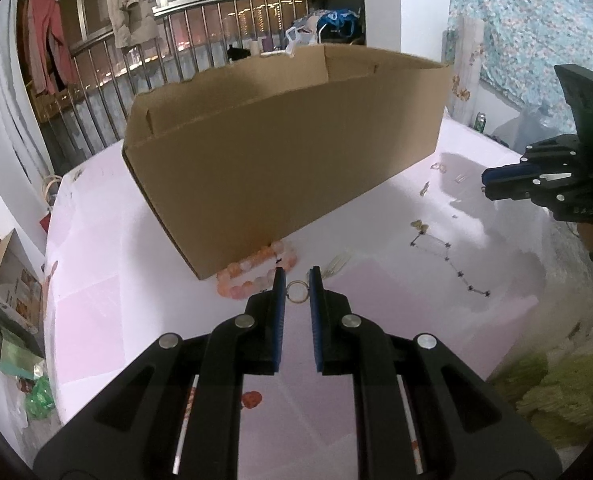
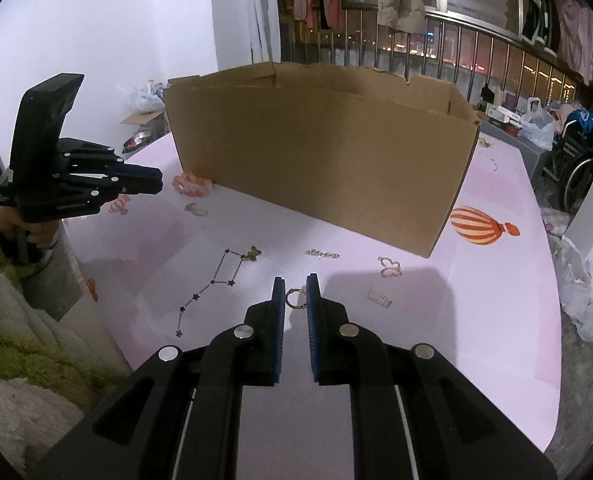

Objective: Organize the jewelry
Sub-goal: 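Lift the gold ring with the left gripper toward the box, then lower the ring into the box and open the left gripper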

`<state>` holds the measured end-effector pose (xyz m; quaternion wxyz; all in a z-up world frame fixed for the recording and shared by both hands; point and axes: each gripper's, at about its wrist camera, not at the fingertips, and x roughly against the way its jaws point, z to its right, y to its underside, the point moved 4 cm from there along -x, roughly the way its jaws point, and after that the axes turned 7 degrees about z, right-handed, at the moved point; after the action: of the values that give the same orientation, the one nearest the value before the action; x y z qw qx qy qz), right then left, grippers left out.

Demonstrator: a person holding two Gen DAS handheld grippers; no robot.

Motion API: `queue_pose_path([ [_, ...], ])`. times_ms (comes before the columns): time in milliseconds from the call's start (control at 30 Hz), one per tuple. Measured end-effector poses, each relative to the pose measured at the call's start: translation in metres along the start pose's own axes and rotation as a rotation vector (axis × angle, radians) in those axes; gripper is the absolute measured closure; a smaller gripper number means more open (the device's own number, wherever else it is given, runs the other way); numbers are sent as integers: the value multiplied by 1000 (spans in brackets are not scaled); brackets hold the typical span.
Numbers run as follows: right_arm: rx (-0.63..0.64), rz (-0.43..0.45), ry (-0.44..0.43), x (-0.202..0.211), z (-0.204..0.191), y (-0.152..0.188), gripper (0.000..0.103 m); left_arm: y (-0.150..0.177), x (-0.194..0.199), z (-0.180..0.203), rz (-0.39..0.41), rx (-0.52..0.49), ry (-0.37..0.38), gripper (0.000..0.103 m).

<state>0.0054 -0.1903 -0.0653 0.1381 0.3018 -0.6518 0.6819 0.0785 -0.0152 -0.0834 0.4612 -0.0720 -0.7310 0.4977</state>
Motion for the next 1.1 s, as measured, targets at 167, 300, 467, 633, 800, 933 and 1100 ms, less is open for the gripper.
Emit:
queue_pose_path([
  [167, 15, 37, 0, 10, -2, -14, 92, -19, 17, 6, 46, -18, 14, 92],
  [300, 41, 85, -1, 21, -2, -32, 92, -44, 34, 9, 99, -49, 26, 92],
  [467, 51, 170, -20, 34, 2, -69, 92, -79, 50, 10, 169, -91, 37, 92],
  [633, 74, 246, -38, 35, 11, -107, 92, -117, 50, 13, 216, -155, 52, 92],
  [800, 73, 244, -61, 13, 28, -135, 92, -150, 14, 8, 189, -174, 82, 92],
  [933, 22, 186, -105, -22, 51, -149, 92, -167, -23, 1, 134, -152, 124, 92],
  [1100, -69, 71, -147, -70, 80, -156, 92, -181, -77, -12, 13, -90, 175, 92],
])
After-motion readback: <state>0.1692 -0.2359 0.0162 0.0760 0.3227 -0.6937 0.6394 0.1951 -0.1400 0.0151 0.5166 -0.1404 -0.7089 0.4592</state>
